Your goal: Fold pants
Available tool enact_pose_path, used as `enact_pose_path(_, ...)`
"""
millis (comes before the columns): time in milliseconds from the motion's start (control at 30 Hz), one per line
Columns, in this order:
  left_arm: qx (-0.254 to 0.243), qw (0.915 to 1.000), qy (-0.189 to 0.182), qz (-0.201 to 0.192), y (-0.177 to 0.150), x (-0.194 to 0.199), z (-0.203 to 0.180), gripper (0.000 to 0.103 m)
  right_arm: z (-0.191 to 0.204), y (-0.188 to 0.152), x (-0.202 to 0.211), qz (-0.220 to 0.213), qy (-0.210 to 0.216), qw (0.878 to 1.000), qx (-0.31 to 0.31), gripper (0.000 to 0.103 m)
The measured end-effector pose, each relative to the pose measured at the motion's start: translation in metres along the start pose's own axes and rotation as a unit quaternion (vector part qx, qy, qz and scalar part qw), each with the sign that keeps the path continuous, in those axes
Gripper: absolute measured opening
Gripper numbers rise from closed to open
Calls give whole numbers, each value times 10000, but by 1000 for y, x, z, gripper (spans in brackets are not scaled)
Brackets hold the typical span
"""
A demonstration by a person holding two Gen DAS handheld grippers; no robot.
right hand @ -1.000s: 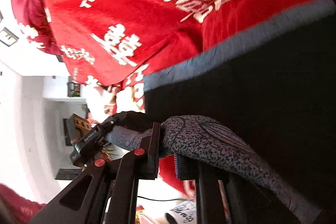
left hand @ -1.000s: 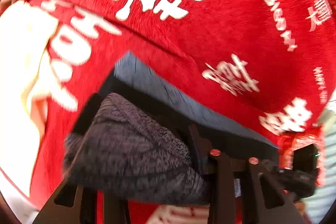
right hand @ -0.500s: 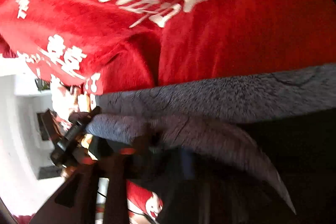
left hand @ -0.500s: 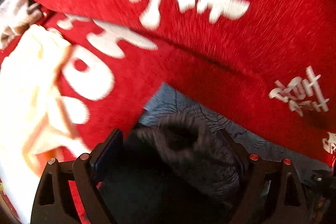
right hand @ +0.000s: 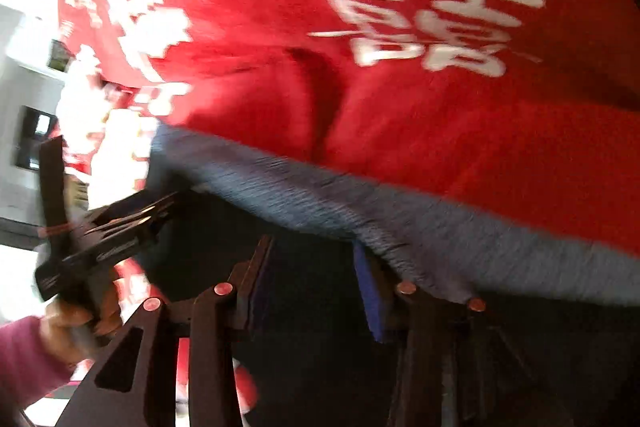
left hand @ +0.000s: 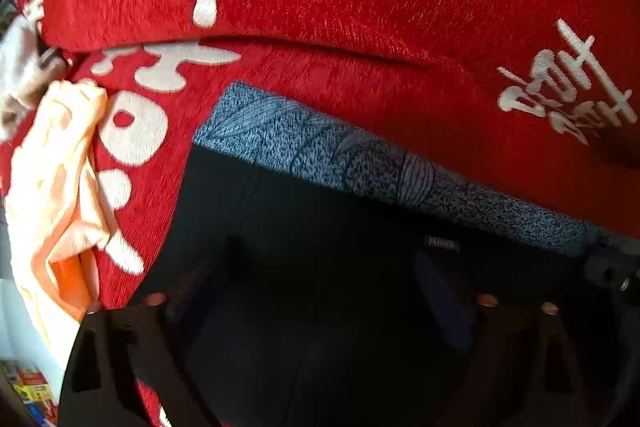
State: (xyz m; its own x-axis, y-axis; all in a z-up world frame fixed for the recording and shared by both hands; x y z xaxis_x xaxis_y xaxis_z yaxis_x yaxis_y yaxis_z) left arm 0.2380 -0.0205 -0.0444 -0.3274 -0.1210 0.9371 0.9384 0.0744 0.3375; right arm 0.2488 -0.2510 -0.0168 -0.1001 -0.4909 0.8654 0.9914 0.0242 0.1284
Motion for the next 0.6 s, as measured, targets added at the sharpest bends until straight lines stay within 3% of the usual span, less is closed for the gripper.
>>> enact_pose_path(100, -50, 9999, 23, 95, 1, 4, 0, 98, -30, 10, 7, -124, 620, 9941, -879, 32)
enact_pose_path(200, -113, 9998, 46, 172, -3, 21, 8, 98, -49, 9, 36, -558, 1014, 9827, -1448, 47)
enact_pose_path(233, -153, 9998, 42, 150, -4, 30, 10, 98, -52, 6, 49, -673, 1046, 9804, -1527, 60)
enact_pose_path(267, -205, 9997, 28, 143, -7, 37, 11, 98, -55, 0, 61, -800, 1094, 9777, -1602, 63)
enact_pose_path(433, -638, 9972, -153, 347, -32, 59, -3, 98, -58, -49, 98, -810, 1058, 9733, -1868, 63)
enact_pose_path(600, -1341, 9873, -768, 370, -65, 85, -44, 98, -66, -128, 129, -1000, 784, 9600, -2496, 63)
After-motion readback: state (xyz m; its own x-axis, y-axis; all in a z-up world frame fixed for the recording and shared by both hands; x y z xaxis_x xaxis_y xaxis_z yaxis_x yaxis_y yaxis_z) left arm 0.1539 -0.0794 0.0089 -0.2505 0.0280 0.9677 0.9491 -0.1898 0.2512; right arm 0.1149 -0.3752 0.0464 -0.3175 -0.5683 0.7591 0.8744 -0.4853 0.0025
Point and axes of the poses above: each gripper's, at about its wrist camera, not at the fingertips, and x roughly against the way its jaws point, z to its left, y to its top, the point moved 1 cm from there along -x, roughly the way its jaws point, and after that the axes turned 2 degrees about -z, right-handed, at the moved point
